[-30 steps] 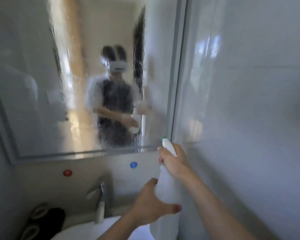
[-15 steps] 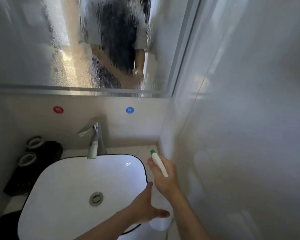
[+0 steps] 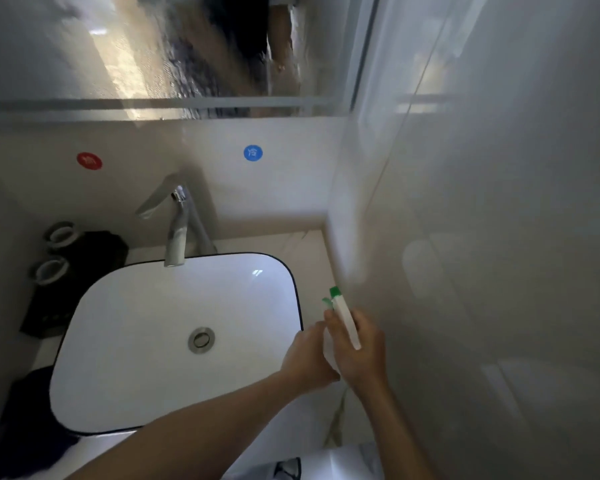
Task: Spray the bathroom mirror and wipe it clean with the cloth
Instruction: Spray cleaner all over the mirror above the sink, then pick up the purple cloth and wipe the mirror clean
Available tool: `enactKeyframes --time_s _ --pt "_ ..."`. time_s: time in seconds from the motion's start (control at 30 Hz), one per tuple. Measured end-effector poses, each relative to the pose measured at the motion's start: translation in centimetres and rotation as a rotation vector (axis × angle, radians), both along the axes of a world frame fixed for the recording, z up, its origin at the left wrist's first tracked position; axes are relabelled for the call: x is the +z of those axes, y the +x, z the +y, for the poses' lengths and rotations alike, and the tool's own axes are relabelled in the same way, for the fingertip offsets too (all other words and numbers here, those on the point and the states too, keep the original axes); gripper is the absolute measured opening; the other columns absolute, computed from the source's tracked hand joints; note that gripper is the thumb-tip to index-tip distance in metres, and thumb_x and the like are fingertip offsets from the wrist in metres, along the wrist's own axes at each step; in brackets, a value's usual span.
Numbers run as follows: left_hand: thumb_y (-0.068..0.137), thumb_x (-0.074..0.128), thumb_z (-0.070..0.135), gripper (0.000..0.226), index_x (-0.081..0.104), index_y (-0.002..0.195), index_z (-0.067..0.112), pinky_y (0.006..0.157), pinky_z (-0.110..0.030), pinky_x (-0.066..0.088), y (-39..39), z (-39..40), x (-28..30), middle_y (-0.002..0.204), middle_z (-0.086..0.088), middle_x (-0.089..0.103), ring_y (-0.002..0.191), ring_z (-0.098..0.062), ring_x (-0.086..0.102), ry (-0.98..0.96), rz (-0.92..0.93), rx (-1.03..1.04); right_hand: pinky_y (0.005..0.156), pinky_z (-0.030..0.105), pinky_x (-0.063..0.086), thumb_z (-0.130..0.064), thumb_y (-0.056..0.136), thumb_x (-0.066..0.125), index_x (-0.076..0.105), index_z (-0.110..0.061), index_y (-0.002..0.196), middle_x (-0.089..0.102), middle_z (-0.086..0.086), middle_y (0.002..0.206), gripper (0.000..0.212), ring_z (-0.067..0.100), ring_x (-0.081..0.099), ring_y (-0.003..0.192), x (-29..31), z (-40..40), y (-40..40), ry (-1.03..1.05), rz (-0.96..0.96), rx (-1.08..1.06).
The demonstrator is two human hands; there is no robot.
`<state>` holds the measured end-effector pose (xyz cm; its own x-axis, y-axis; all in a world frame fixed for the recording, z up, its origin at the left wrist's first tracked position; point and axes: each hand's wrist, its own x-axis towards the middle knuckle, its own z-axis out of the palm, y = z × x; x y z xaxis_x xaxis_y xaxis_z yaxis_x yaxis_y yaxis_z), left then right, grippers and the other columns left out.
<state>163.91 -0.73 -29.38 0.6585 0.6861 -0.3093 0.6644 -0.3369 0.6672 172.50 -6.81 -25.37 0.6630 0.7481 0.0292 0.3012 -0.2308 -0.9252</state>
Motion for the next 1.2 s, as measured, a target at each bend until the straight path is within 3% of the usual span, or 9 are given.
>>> enactKeyframes --time_s 0.13,0.3,0.43,0.57,0.7,0.83,1.0,1.1,1.2 --pt "0.084 0.061 0.04 0.035 0.066 0.117 0.028 0.088 -0.036 0.058 0.6 -0.7 -1.2 0.111 0.005 0.073 0.103 -0.017 0.07 -0.001 -0.002 -0.038 0.056 0.022 0.049 -0.026 0.093 0.074 0.067 -0.021 0.077 0.066 -0.004 0.068 0.018 0.008 0.062 0.062 -3.3 -1.3 -0.2 -0.036 0.142 -0.076" --pt "0.087 0.07 0.025 0.052 0.055 0.136 0.023 0.099 -0.032 0.051 0.8 -1.6 -3.2 0.133 0.0 0.061 0.121 -0.02 0.06 -0.038 0.002 -0.075 0.056 0.024 0.049 -0.03 0.094 0.066 0.062 -0.024 0.072 0.063 -0.004 0.063 0.023 0.007 0.061 0.06 -6.4 -3.0 0.4 -0.118 0.176 -0.102" --pt "0.089 0.07 0.025 0.045 0.056 0.131 0.017 0.094 -0.034 0.052 1.4 -1.3 -3.6 0.128 -0.004 0.062 0.116 -0.024 0.062 -0.085 0.019 -0.043 0.06 0.031 0.053 -0.041 0.09 0.061 0.066 -0.014 0.08 0.067 0.003 0.071 0.029 0.015 0.065 0.067 -6.9 -2.7 1.0 -0.141 0.132 -0.112" --pt "0.086 0.069 0.026 0.045 0.056 0.128 0.015 0.091 -0.039 0.053 2.3 -0.1 -3.3 0.123 -0.006 0.062 0.113 -0.027 0.063 -0.094 0.043 -0.061 0.063 0.036 0.053 -0.028 0.096 0.067 0.065 -0.009 0.082 0.067 0.004 0.072 0.024 0.021 0.066 0.07 -6.4 -1.4 1.6 -0.168 0.114 -0.159" --pt "0.082 0.078 0.028 0.057 0.052 0.129 0.01 0.092 -0.04 0.053 2.2 0.7 -3.1 0.127 -0.009 0.06 0.116 -0.03 0.061 -0.139 0.137 -0.087 0.064 0.019 0.052 -0.031 0.09 0.076 0.062 -0.016 0.097 0.066 0.008 0.087 0.022 0.025 0.066 0.081 -5.4 -1.1 1.9 -0.235 0.222 -0.131" --pt "0.087 0.077 0.027 0.063 0.045 0.139 0.012 0.094 -0.034 0.051 -0.2 0.6 -2.4 0.131 -0.007 0.057 0.116 -0.027 0.061 -0.205 0.091 -0.097 0.074 0.015 0.054 -0.024 0.077 0.089 0.058 -0.023 0.12 0.068 -0.007 0.108 0.053 0.004 0.067 0.098 -3.6 -4.1 0.9 -0.196 0.298 -0.129" --pt "0.093 0.067 0.024 0.024 0.067 0.117 0.021 0.084 -0.029 0.053 -7.4 2.0 -0.7 0.096 0.01 0.065 0.083 -0.01 0.061 -0.301 -0.028 -0.095 0.099 0.04 0.051 -0.026 0.083 0.082 0.054 -0.022 0.134 0.061 -0.005 0.133 0.059 0.017 0.058 0.122 -2.3 -9.5 -1.4 -0.252 0.341 -0.269" --pt "0.091 0.064 0.014 0.017 0.072 0.1 0.026 0.069 -0.023 0.051 -13.6 2.7 -0.4 0.086 0.007 0.068 0.071 -0.006 0.06 -0.413 -0.079 0.044 0.088 0.018 0.048 0.009 0.09 0.066 0.053 -0.015 0.129 0.06 0.005 0.13 0.047 0.026 0.055 0.121 -1.4 -11.7 -2.2 -0.199 0.271 -0.328" --pt "0.092 0.065 0.011 0.018 0.074 0.095 0.027 0.071 -0.021 0.053 -19.1 2.7 -0.1 0.091 -0.001 0.074 0.08 -0.015 0.069 -0.433 -0.069 0.165 0.081 0.008 0.05 0.016 0.09 0.06 0.058 -0.019 0.112 0.064 0.001 0.113 0.041 0.027 0.06 0.111 -0.4 -12.4 -2.4 -0.177 0.149 -0.321"
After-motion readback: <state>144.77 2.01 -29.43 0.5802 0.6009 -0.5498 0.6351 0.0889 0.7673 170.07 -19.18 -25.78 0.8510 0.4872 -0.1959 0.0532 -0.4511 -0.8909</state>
